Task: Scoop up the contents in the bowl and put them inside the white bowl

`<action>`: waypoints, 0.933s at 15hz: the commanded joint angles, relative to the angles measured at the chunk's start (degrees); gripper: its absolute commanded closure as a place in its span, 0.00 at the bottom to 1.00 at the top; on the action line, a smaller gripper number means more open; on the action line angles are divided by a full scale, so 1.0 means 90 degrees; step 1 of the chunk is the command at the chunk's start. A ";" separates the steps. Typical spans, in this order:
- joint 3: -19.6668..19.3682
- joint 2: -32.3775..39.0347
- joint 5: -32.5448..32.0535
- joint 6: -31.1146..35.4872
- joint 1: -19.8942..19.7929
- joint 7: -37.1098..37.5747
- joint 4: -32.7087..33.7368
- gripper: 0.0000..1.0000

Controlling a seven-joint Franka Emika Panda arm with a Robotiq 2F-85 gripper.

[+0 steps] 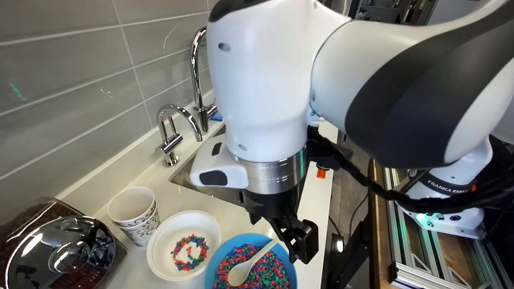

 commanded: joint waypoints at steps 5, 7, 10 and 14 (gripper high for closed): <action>-0.0062 -0.1644 0.0717 0.0244 0.0063 0.1928 -0.1131 0.00; -0.0038 -0.1911 0.0678 0.0282 0.0061 0.2547 -0.1224 0.00; 0.0033 -0.2230 0.0518 0.0293 0.0025 0.3398 -0.1315 0.00; -0.0047 -0.1941 0.0513 0.0043 0.0035 0.2942 -0.0982 0.00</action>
